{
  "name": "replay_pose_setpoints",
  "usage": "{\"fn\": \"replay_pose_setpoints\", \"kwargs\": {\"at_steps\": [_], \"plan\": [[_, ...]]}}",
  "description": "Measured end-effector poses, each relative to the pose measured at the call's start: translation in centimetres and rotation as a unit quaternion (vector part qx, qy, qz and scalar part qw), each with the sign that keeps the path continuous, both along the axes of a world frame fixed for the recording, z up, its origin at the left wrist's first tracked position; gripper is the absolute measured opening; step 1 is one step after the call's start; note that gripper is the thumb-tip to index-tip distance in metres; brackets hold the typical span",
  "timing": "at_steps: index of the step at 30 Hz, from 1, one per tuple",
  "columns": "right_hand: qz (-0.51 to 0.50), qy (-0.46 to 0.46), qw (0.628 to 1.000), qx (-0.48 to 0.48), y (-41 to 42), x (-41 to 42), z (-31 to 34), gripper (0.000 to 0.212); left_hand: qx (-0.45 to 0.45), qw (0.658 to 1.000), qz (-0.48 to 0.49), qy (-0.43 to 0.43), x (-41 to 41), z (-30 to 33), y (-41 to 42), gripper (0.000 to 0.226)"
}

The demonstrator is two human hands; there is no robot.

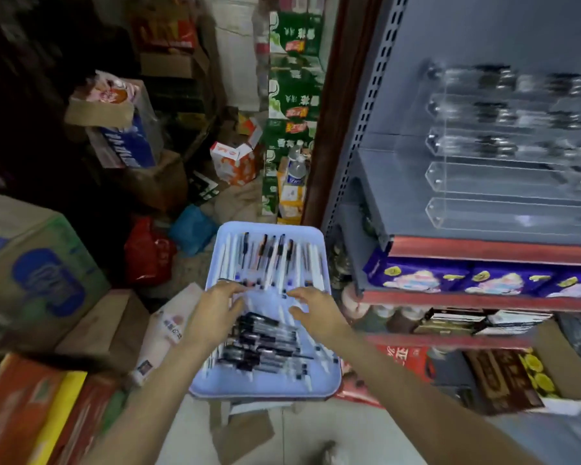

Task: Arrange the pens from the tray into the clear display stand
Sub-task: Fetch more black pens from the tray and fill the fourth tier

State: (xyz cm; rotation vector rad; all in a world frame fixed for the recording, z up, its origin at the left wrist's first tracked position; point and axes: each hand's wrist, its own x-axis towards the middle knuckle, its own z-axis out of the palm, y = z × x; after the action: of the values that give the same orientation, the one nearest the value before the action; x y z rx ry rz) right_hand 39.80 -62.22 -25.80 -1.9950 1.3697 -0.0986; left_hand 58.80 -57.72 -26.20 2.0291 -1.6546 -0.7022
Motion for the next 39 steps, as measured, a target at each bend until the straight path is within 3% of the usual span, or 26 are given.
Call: {"fn": "replay_pose_setpoints", "kwargs": {"at_steps": [4, 8, 19, 21, 27, 31, 34, 39], "plan": [[0.035, 0.093, 0.995, -0.012, 0.8, 1.3, -3.1, 0.041, 0.058, 0.994, -0.085, -0.042, 1.5, -4.0, 1.4, 0.044], [0.056, 0.140, 0.988, -0.041, 0.6, 2.1, -4.5, 0.035, 0.041, 0.989, -0.125, -0.073, 2.1, -5.6, 2.4, 0.049], [0.080, 0.152, 0.985, 0.022, -0.7, 2.6, -4.2, 0.015, -0.003, 0.999, -0.027, 0.047, 2.2, -6.1, 2.5, 0.048], [0.048, 0.121, 0.991, 0.037, -0.7, 2.4, -3.9, 0.004, 0.001, 0.998, -0.002, 0.065, 1.9, -5.8, 2.3, 0.047], [-0.035, -0.011, 0.998, 0.042, -1.2, 1.1, -1.5, 0.014, -0.013, 0.995, 0.012, 0.095, 0.4, -4.3, 0.9, 0.044], [-0.163, -0.220, 0.958, 0.087, -2.0, -0.7, 2.1, 0.010, -0.025, 0.958, 0.120, 0.261, -2.9, 0.3, -2.5, 0.066], [-0.199, -0.266, 0.941, 0.063, -2.8, -3.0, 5.6, 0.011, -0.006, 0.927, 0.067, 0.370, -6.4, 3.7, -5.6, 0.029], [-0.237, -0.317, 0.918, -0.003, -5.7, -8.9, 10.5, 0.011, -0.077, 0.913, -0.012, 0.399, -13.4, 9.7, -10.4, 0.028]]}}
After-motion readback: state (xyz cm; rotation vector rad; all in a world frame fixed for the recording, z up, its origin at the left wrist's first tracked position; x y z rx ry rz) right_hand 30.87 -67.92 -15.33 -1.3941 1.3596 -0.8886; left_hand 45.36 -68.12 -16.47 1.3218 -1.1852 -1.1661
